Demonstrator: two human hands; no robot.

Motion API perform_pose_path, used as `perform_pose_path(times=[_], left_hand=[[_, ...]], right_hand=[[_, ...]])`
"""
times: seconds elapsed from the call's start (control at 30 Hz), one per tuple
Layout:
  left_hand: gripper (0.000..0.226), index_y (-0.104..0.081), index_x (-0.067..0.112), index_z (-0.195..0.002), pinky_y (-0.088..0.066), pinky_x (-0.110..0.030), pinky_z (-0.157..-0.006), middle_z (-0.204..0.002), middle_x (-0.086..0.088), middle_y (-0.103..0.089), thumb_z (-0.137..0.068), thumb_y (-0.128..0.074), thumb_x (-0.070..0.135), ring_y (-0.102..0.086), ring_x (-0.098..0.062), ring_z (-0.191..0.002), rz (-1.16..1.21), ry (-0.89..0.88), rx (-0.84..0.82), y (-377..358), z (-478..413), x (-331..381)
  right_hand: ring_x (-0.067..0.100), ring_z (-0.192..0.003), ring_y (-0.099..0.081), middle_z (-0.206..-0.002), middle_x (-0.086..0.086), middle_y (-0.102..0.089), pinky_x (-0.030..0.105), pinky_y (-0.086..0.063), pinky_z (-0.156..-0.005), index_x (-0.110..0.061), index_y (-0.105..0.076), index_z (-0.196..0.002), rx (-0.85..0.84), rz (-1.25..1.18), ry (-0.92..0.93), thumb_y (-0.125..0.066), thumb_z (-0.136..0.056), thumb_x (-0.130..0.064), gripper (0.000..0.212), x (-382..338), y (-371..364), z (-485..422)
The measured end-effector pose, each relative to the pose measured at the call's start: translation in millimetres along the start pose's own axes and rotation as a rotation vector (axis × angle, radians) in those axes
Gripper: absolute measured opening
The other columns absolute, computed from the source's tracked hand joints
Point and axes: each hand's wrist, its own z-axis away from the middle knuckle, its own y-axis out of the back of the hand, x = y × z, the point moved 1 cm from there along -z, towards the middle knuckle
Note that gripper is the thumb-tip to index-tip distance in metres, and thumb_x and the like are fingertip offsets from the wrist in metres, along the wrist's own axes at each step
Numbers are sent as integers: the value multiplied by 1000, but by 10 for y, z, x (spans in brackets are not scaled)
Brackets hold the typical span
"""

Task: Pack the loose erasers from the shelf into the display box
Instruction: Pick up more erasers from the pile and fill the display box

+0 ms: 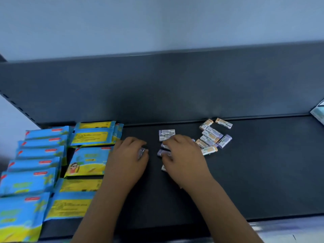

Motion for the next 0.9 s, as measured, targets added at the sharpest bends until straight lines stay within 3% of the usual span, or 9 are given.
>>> perform_pose_path(times=[0.23,0.37,0.47,0.57,0.63,0.77,0.9], left_hand=[[31,-69,29,-108,-52,-43,-79,-110,8,-64,-83,-54,41,-59,-24,-99,4,-52,-60,-34,-10,-58],[28,-66,31,-113,-52,-43,-81,-116,12,-62,-87,-60,39,-55,-20,-107,16,-115,-88,-54,-25,-1],[31,-65,34,-117,-48,-44,-89,-120,15,-59,-88,-60,40,-50,-18,-115,53,-161,-155,-52,-58,90],[30,-64,36,-118,-44,-41,-93,-120,18,-59,-88,-64,40,-47,-15,-117,56,-209,-190,-64,-81,192],[26,-65,37,-114,-42,-38,-91,-116,19,-60,-88,-64,41,-48,-13,-114,42,-213,-190,-87,-89,238],[13,-60,35,-93,-41,-34,-81,-97,16,-58,-85,-65,43,-50,-13,-100,7,-170,-142,-107,-116,284],[14,-60,33,-89,-44,-36,-77,-94,15,-58,-81,-68,41,-50,-16,-100,-25,-128,-121,-102,-146,270]], right_hand=[[19,-115,-51,-123,-3,-58,37,-46,-98,-20,-69,-115,45,-24,-82,-62,-86,-24,29,63,-1,24],[20,-111,-53,-118,0,-60,32,-46,-94,-14,-69,-116,124,-139,-162,-56,-83,-4,37,165,13,-17],[27,-109,-53,-114,3,-64,38,-47,-91,-14,-71,-115,167,-96,-218,-51,-73,7,51,227,43,-36],[31,-99,-56,-106,2,-68,43,-51,-80,-21,-73,-111,197,21,-195,-53,-72,3,50,276,72,-14],[30,-95,-56,-102,1,-68,40,-51,-76,-23,-74,-112,188,35,-175,-55,-75,1,48,313,81,-12],[21,-99,-57,-108,-3,-64,35,-51,-76,-26,-68,-122,158,-77,-218,-62,-83,-5,45,345,103,-12],[8,-78,-58,-113,-9,-61,26,-48,-74,-26,-70,-118,179,-209,-242,-69,-89,-15,32,389,128,7]])
